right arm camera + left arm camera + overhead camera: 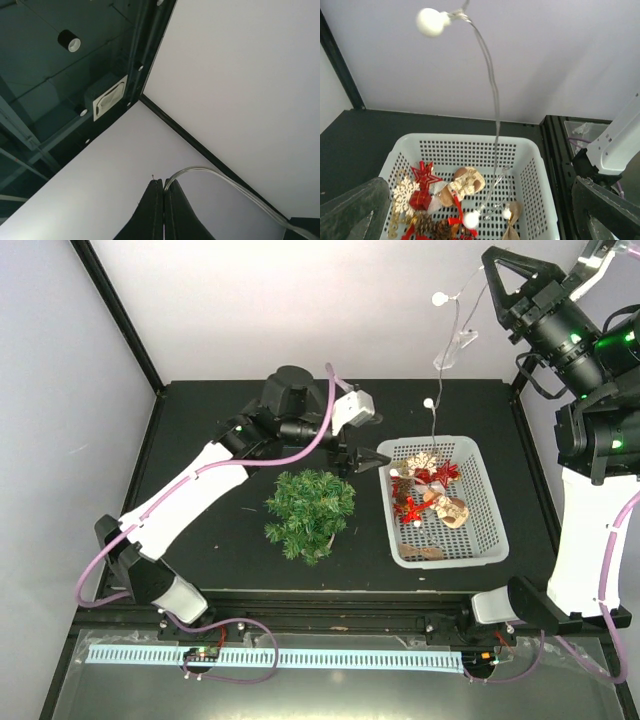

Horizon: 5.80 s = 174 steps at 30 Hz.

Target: Decorate the small christmas tree

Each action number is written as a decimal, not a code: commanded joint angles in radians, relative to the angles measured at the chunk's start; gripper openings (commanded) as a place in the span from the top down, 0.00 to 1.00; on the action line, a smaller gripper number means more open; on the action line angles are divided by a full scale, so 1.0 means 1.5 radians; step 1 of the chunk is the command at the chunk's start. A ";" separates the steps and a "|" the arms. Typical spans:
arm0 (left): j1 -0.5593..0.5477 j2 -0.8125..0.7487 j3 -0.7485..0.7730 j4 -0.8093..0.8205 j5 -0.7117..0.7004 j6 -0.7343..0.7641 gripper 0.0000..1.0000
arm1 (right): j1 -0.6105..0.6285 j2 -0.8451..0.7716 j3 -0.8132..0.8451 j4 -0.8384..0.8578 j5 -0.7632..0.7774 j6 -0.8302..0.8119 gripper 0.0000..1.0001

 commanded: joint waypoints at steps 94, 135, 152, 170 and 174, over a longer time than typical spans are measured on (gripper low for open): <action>0.027 -0.348 -0.030 -0.166 0.050 0.213 0.99 | -0.097 -0.205 -0.368 0.116 -0.180 0.069 0.99; 0.172 -0.542 -0.375 -0.058 -0.131 0.228 0.98 | -0.077 -0.274 -0.498 0.052 -0.161 -0.023 0.99; 0.250 -0.603 -0.460 -0.052 -0.134 0.219 0.98 | -0.065 -0.266 -0.520 0.081 -0.165 -0.008 0.99; 0.258 -0.639 -0.436 -0.050 -0.143 0.174 0.99 | -0.060 -0.262 -0.534 0.089 -0.168 -0.023 0.99; 0.258 -0.647 -0.414 -0.057 -0.133 0.171 0.98 | -0.061 -0.255 -0.537 0.094 -0.169 -0.023 0.99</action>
